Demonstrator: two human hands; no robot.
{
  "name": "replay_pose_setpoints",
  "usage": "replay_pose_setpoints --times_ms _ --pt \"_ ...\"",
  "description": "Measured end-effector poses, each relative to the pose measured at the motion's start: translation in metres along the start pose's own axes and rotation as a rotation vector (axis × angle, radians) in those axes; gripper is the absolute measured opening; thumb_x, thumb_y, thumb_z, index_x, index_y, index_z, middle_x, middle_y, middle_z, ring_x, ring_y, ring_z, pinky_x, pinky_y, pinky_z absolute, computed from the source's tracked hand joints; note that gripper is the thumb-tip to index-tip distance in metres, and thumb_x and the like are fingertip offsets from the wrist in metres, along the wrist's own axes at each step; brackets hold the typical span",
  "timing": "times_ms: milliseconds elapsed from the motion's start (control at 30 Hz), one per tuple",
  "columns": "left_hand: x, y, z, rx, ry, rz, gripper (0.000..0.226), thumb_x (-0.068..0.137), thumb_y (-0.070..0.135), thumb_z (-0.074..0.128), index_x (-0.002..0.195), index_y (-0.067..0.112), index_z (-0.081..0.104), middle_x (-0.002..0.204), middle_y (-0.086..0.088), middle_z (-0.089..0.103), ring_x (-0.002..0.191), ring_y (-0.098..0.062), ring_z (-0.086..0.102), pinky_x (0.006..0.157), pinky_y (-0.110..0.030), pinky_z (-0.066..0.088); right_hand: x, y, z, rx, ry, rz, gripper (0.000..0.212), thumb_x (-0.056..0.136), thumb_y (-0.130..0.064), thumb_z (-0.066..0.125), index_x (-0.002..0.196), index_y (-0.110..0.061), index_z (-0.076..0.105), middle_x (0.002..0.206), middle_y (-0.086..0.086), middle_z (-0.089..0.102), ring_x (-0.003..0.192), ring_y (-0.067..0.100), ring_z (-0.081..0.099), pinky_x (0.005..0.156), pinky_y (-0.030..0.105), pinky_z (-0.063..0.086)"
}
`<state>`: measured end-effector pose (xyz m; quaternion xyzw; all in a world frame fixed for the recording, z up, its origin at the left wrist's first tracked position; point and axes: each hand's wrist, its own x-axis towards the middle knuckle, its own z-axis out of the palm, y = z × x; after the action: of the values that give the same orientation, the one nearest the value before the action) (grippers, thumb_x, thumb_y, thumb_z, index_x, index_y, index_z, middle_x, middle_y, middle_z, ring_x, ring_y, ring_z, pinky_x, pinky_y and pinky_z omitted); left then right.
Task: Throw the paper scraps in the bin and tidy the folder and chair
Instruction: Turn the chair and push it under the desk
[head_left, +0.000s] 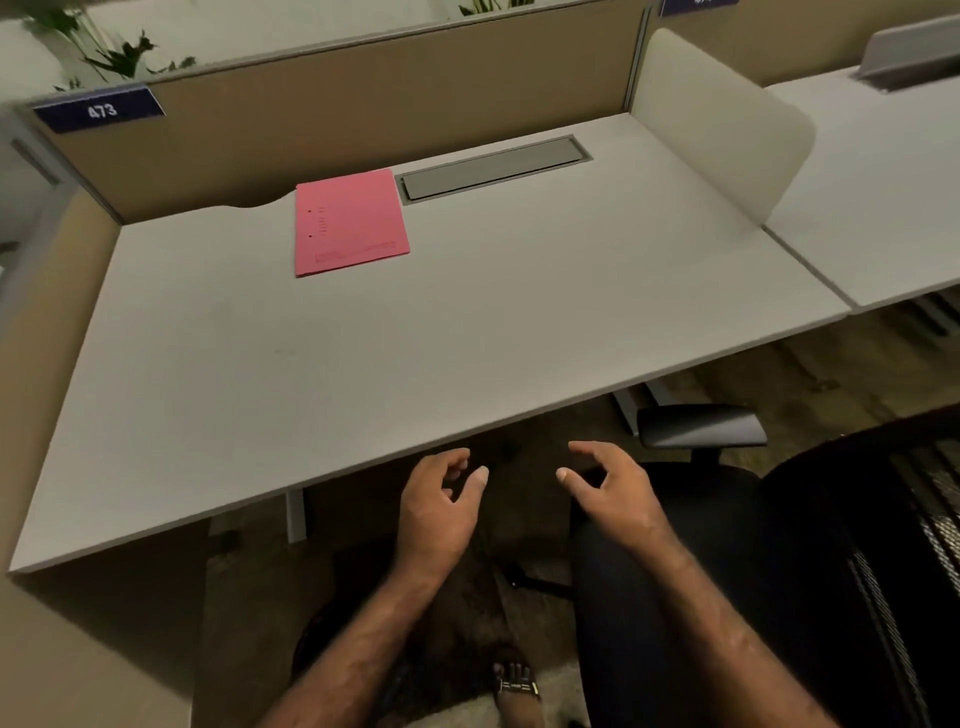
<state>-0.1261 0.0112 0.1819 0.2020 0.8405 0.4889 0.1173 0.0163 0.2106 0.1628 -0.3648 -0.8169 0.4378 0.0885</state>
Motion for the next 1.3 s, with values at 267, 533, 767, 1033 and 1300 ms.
replay_pose_setpoints --times_ms 267,533,767,1033,1300 --pt "-0.056 0.004 0.009 0.015 -0.072 0.083 0.03 0.091 0.031 0.081 0.119 0.029 0.071 0.11 0.015 0.068 0.103 -0.001 0.067 0.082 -0.018 0.058 -0.077 0.022 -0.011 0.037 0.072 0.024 0.054 0.094 -0.039 0.08 0.144 -0.026 0.063 0.143 -0.006 0.064 0.131 0.006 0.056 0.104 0.023 0.045" --pt "-0.139 0.013 0.007 -0.069 -0.091 0.107 0.029 0.091 0.026 0.082 0.119 0.022 0.073 0.11 0.008 0.071 0.102 -0.004 0.069 0.085 -0.028 0.062 -0.172 0.023 -0.021 0.01 0.176 -0.008 0.051 0.094 -0.033 0.082 0.141 -0.022 0.067 0.139 -0.006 0.067 0.123 0.001 0.055 0.106 0.022 0.042" --pt "-0.209 0.023 0.007 -0.085 -0.154 0.144 0.032 0.092 0.028 0.08 0.122 0.021 0.073 0.111 0.008 0.072 0.102 -0.004 0.068 0.088 -0.029 0.062 -0.26 0.038 -0.035 0.014 0.254 0.0 0.048 0.092 -0.033 0.083 0.138 -0.023 0.069 0.135 -0.009 0.068 0.124 0.002 0.057 0.107 0.02 0.041" --pt "-0.259 0.05 0.011 -0.095 -0.209 0.251 0.033 0.092 0.03 0.08 0.123 0.021 0.073 0.112 0.008 0.072 0.103 -0.004 0.068 0.091 -0.032 0.062 -0.328 0.052 -0.067 -0.003 0.363 -0.013 0.044 0.091 -0.032 0.084 0.133 -0.027 0.07 0.125 -0.022 0.062 0.12 -0.003 0.055 0.099 0.007 0.037" --pt "-0.279 0.073 0.033 -0.036 -0.308 0.463 0.033 0.092 0.038 0.079 0.122 0.029 0.07 0.112 0.018 0.068 0.108 0.001 0.067 0.094 -0.025 0.06 -0.351 0.067 -0.104 0.016 0.475 -0.042 0.044 0.09 -0.031 0.085 0.132 -0.026 0.071 0.13 -0.015 0.068 0.12 -0.007 0.058 0.098 -0.002 0.033"
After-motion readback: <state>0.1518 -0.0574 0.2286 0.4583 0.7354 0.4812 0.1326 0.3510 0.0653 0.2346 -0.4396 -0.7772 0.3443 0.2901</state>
